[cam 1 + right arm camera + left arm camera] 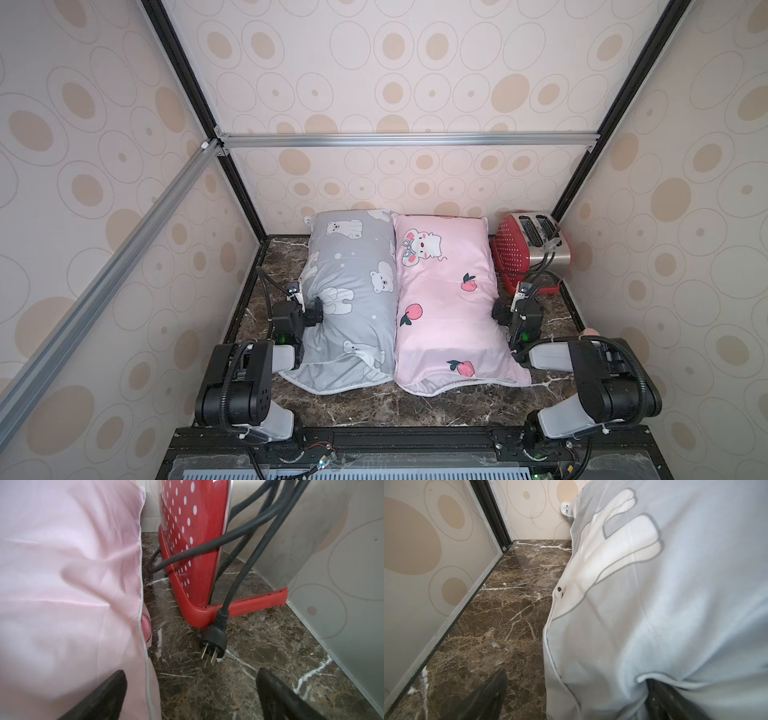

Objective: Zip up pillowcases
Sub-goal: Move the pillowcase to the center of the board, then adjust the pillowcase at the center of the board.

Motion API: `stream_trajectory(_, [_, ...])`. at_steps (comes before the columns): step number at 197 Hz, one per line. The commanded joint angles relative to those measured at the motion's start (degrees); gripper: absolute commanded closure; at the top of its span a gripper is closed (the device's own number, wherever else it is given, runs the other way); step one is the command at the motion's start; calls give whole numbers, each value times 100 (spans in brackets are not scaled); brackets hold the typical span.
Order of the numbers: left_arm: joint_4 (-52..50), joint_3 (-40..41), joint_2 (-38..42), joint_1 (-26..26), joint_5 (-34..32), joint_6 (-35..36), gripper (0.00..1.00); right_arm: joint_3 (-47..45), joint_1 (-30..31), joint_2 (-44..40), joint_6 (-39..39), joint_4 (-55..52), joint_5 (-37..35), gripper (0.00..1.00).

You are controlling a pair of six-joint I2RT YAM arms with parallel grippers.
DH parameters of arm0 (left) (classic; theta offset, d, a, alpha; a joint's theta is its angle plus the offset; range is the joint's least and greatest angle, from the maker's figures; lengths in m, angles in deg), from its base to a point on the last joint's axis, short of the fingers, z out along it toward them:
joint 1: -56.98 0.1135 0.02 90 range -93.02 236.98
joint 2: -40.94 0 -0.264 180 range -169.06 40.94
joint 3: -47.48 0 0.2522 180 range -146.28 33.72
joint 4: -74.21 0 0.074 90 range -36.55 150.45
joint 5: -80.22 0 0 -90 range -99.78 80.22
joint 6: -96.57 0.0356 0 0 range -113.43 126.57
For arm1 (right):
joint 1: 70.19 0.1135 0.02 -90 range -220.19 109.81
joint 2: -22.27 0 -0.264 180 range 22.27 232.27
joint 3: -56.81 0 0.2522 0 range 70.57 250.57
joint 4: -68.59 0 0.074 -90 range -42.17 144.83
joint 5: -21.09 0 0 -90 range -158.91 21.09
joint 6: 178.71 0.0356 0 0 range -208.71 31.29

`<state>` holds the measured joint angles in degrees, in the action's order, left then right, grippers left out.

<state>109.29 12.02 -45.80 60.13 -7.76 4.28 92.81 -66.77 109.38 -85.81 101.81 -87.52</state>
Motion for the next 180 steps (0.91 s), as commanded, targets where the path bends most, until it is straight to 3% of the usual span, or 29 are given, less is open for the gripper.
stream_trajectory(1, [32, -213, -141, -43, -141, 180, 1, 96, 106, 112, -81, 74, 143, 0])
stream_trajectory(149, [73, -235, -135, 26, -132, 76, 2, 91, 95, 66, -105, 205, 113, 1])
stream_trajectory(169, [-1174, -503, 758, 17, -688, -85, 1, 826, 104, -688, -27, -1945, 69, 1])
stream_trajectory(180, [-1857, -647, 1375, -71, -1372, -315, 1, 1171, 188, -1014, -37, -2905, 305, 1])
